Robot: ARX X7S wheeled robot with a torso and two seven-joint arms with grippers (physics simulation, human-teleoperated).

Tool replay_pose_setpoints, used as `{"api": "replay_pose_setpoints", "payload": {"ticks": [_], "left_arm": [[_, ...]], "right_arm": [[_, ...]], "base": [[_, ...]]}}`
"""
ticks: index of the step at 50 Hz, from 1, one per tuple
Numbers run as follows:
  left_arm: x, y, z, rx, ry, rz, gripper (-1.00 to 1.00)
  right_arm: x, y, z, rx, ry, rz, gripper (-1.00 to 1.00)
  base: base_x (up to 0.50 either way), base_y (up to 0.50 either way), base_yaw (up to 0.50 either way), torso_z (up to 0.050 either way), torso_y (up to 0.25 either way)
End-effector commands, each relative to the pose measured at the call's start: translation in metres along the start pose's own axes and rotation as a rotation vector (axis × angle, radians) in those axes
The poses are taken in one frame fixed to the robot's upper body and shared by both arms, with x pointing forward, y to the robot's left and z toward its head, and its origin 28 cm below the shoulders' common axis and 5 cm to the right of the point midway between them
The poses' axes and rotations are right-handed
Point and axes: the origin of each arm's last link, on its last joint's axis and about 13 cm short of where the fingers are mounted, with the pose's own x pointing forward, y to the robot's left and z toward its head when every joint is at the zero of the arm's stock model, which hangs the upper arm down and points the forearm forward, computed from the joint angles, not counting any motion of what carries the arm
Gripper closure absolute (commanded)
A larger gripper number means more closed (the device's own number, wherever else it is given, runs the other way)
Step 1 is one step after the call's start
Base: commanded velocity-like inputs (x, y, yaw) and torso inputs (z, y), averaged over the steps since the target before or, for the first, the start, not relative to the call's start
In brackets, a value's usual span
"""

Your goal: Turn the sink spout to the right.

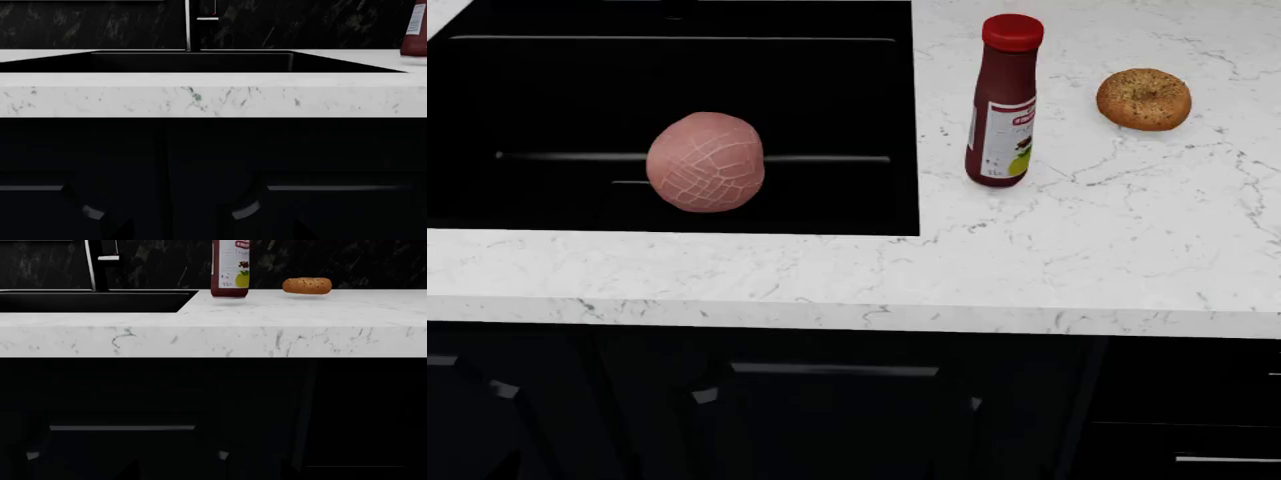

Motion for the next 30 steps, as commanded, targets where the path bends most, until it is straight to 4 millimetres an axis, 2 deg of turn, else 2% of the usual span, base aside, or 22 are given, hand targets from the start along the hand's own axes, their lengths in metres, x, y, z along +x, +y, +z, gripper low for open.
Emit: {"api": "replay_pose_setpoints", "payload": {"ticks": [1, 12, 17, 18, 30], "left_arm": [[0.0, 0.0001, 0.0, 0.0, 0.0, 0.0, -1.0], [0.0013, -0.0002, 0.0008, 0.034, -0.011, -0.016, -1.0], [-0.0012, 0.0014, 0.0033, -0.027, -0.035, -0.059, -1.0], [-0.0021, 0.0034, 0.0075, -0.017, -0.077, -0.032, -1.0], [-0.003, 0.0006, 0.005, -0.004, -0.06, -0.071, -1.0]], "right_arm": [[0.0009, 0.0003, -0.0004, 0.0, 0.0, 0.0, -1.0], [0.0029, 0.0008, -0.0013, -0.011, -0.001, -0.008, -1.0], [0.0023, 0.0013, 0.0, -0.016, -0.001, -0.01, -1.0], [0.0023, 0.0013, -0.0007, -0.017, -0.001, -0.007, -1.0], [0.002, 0.001, 0.0003, -0.006, -0.003, -0.005, -1.0]], "base": [[0.0, 0.0, 0.0, 0.0, 0.0], [0.0, 0.0, 0.0, 0.0, 0.0], [0.0, 0.0, 0.0, 0.0, 0.0], [0.0, 0.0, 0.0, 0.05, 0.0], [0.0, 0.0, 0.0, 0.05, 0.0]]}}
